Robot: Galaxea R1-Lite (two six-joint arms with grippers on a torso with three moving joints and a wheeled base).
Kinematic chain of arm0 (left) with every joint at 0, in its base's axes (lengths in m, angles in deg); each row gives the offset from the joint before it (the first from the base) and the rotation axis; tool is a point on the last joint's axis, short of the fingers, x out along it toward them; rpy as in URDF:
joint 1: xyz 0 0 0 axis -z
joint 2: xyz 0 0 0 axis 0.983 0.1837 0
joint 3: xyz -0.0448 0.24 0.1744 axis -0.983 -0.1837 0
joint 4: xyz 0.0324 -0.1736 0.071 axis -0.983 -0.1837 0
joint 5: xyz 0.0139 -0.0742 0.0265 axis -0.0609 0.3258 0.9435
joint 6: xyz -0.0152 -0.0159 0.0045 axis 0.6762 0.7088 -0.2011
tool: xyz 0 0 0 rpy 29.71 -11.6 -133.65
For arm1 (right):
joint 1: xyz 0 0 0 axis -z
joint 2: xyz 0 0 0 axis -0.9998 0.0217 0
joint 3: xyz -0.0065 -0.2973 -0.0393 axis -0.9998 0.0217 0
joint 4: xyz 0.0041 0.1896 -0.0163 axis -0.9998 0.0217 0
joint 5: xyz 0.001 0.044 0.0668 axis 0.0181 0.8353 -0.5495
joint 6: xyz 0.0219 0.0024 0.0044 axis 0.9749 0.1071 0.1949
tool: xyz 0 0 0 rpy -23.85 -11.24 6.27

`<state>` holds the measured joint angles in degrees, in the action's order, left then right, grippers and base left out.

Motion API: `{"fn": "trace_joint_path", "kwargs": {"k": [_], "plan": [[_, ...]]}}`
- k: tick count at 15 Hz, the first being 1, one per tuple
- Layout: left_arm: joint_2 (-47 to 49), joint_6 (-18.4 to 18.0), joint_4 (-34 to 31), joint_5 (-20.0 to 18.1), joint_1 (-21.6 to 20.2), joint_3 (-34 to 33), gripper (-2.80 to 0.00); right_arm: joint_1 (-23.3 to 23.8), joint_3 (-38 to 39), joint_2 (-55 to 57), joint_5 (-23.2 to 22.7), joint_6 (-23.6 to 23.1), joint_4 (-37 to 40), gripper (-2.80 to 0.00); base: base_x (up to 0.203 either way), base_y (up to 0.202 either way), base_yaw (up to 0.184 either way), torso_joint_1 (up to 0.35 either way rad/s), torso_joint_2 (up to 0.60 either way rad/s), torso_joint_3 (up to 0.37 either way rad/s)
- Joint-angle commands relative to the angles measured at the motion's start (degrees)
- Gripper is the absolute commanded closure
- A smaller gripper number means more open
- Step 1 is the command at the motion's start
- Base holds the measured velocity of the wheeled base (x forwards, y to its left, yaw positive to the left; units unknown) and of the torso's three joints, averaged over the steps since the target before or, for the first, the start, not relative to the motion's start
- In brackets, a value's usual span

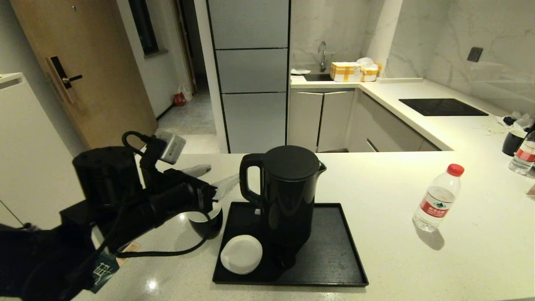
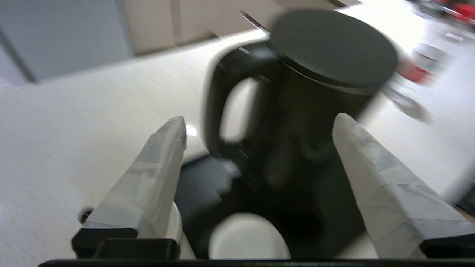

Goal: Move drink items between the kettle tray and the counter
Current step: Pick up the kettle

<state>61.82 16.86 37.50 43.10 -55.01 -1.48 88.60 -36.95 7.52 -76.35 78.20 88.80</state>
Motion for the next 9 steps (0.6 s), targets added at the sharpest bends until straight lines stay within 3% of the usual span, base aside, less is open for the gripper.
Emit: {"fn": "trace_joint_path", "kwargs": {"k": [1,5,9], "plan": [[8.5,-0.6,10.3,6.0,1.7,-0.3,-2.8,0.0,0.0,0.1,0.0,0.0,0.0,0.0,0.0,0.0,0.0,0.0,0.0,0.0],[14.9,-5.8,11.9,8.5,2.0,1.1,-2.8,0.0,0.0,0.1,0.0,0.0,0.0,0.0,0.0,0.0,0.0,0.0,0.0,0.0],[20.1,-7.0,15.8,9.5,2.9,2.5,-2.8,0.0,0.0,0.1,0.0,0.0,0.0,0.0,0.0,0.0,0.0,0.0,0.0,0.0]]}}
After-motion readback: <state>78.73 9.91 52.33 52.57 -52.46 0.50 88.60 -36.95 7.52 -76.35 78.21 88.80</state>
